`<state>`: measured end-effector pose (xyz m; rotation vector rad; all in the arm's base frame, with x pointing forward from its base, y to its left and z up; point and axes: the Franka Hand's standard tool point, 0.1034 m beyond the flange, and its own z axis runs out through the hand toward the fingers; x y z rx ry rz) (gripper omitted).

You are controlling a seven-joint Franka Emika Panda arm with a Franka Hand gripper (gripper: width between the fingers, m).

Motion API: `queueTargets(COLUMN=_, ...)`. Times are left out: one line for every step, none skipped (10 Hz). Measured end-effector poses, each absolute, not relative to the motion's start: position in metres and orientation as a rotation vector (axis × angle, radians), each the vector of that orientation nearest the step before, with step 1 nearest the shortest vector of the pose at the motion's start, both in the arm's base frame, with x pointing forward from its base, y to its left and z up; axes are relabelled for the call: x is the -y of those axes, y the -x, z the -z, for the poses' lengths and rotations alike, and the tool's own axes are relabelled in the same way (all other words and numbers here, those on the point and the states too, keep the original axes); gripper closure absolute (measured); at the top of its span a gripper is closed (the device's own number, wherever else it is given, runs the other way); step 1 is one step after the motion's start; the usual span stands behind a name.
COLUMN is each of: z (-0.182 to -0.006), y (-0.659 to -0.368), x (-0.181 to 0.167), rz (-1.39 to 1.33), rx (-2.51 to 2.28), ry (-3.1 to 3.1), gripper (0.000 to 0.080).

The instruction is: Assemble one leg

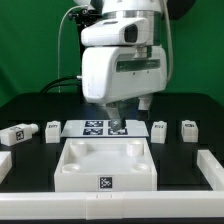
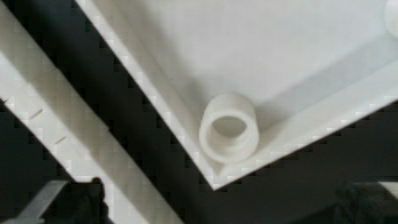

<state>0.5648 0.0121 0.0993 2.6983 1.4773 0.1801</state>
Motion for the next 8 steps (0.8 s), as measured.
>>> queueTargets(z=-0.093, y=-0.554, x=0.000, rz=-0.151, rx=-1.524, ry=-2.680, gripper=0.0149)
queueTargets(z=-0.088, y=-0.546, x=0.009, rz=-0.148, rx=-1.626, ry=-2.613, gripper=0.0149)
queueTargets(z=-0.081, y=-0.533, x=0.022, rz=-0.138, rx=-1.723, ry=-2.546, gripper=0.0149)
queueTargets(z=-0.074, y=-0.521, x=0.032, rz=-0.127, rx=-1.815, ry=-2.478, gripper=0.0149)
queueTargets(z=-0.070, y=-0.515, x=0.041, rz=-0.113, rx=-1.827, ry=-2.475, gripper=0.0149)
queueTargets(z=-0.070, y=-0.515, x=0.042, rz=-0.113, rx=-1.819, ry=-2.482, gripper=0.0149)
queueTargets(z=-0.070, y=-0.514, x=0.041, rz=-0.112, rx=-1.820, ry=-2.482, gripper=0.0149)
queueTargets(z=-0.069, y=-0.514, x=0.041, rz=-0.112, rx=-1.820, ry=-2.482, gripper=0.0149)
